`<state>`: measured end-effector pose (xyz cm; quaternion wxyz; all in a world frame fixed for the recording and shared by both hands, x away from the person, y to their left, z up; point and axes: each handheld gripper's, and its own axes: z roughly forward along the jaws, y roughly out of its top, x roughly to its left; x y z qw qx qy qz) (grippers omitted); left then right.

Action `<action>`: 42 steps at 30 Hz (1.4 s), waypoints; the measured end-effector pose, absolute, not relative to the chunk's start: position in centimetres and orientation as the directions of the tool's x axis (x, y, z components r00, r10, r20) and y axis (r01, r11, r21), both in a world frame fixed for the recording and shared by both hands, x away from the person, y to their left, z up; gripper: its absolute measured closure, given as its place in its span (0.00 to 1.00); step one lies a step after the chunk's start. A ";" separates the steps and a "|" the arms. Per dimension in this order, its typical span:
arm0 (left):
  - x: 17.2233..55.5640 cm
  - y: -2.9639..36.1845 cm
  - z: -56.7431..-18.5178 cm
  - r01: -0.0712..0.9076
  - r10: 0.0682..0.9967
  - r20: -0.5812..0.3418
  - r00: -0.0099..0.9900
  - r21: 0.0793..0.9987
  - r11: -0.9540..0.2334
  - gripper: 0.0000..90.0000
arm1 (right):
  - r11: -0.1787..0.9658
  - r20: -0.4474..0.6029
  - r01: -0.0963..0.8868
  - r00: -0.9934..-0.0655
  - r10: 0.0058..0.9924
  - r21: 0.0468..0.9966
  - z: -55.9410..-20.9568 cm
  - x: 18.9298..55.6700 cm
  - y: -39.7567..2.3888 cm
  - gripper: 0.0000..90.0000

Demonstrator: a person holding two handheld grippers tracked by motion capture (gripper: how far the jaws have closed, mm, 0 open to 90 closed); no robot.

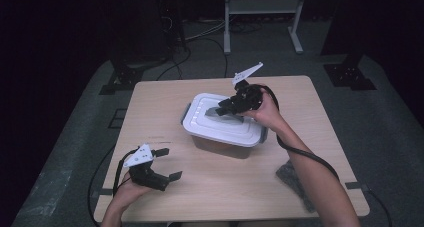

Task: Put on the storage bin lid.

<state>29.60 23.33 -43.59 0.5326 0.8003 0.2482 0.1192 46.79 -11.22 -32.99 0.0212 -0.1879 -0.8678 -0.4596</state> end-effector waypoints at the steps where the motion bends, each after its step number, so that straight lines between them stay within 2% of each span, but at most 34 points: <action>1: 29.6 23.3 -43.6 0.270 0.524 -0.074 0.848 0.912 -0.309 0.03 | 0.507 0.210 0.346 -0.928 0.307 0.790 -33.0 46.8 -11.2 0.62; 4: 29.6 23.4 -43.6 0.270 0.524 -0.071 0.849 0.911 -0.313 0.03 | 0.496 0.212 0.349 -0.926 0.311 0.795 -32.5 46.6 -11.9 0.57; 13: 29.5 23.1 -43.8 0.272 0.520 -0.073 0.851 0.908 -0.318 0.03 | 0.465 0.212 0.355 -0.919 0.333 0.811 -31.7 45.6 -14.4 0.53; 42: 29.6 22.8 -44.0 0.275 0.519 -0.068 0.852 0.901 -0.335 0.03 | 0.399 0.267 0.420 -0.883 0.385 0.815 -31.7 42.3 -21.8 0.52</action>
